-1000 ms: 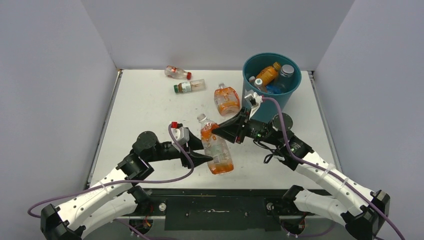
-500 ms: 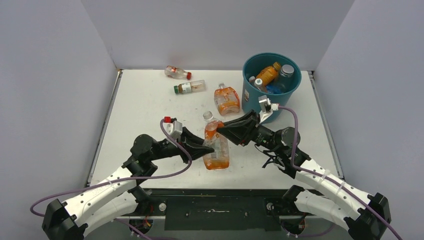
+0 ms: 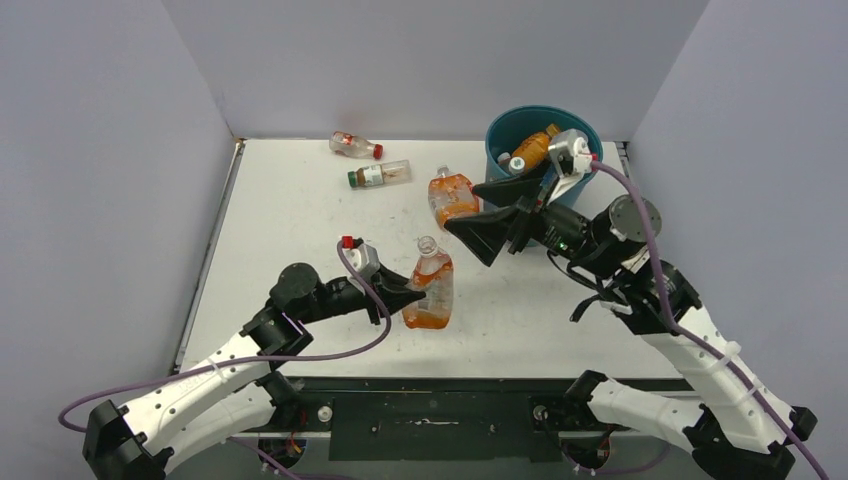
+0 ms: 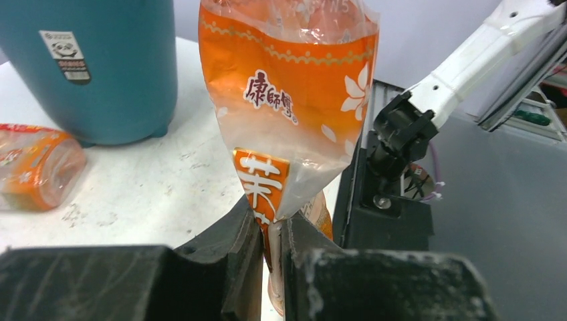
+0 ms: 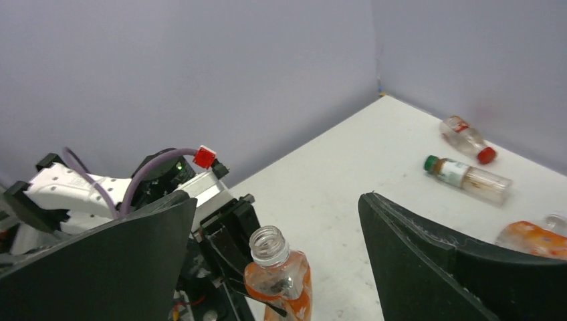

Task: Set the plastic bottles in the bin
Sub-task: Place the plastic bottle in the trash bin.

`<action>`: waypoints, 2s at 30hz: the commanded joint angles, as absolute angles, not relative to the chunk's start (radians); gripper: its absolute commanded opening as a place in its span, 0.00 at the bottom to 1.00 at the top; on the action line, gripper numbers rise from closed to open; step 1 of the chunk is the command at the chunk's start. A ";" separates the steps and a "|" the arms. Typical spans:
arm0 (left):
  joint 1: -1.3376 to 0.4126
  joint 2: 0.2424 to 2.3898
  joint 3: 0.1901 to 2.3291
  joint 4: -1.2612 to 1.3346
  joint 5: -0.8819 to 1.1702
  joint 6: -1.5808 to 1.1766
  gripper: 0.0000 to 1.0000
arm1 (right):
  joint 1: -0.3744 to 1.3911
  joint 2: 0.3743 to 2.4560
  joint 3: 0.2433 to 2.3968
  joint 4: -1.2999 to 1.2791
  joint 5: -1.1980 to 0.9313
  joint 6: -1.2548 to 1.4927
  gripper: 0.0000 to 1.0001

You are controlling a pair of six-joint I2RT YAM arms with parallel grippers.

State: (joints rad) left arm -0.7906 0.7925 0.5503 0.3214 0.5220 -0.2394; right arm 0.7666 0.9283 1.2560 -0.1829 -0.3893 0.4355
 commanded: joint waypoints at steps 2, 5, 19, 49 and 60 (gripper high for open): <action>-0.796 0.788 0.624 0.237 0.441 -0.150 0.00 | 0.775 1.096 1.527 -0.603 -0.267 0.239 0.91; -0.798 0.789 0.627 0.228 0.426 -0.152 0.00 | 0.789 1.153 1.591 -0.675 -0.254 0.212 0.87; -0.805 0.823 0.659 0.183 0.407 -0.182 0.00 | 1.080 1.235 1.578 -0.674 0.124 0.215 0.70; -0.819 0.750 0.615 0.252 0.313 -0.192 0.96 | 1.078 1.207 1.598 -0.606 0.404 0.204 0.05; -0.827 0.606 0.543 0.300 0.044 -0.162 0.96 | 0.667 1.123 1.497 0.067 0.558 0.013 0.05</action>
State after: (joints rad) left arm -0.8188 0.6178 0.5526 0.2371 0.1345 -0.1772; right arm 0.7807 1.1664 1.5322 -0.3115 0.5274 0.0742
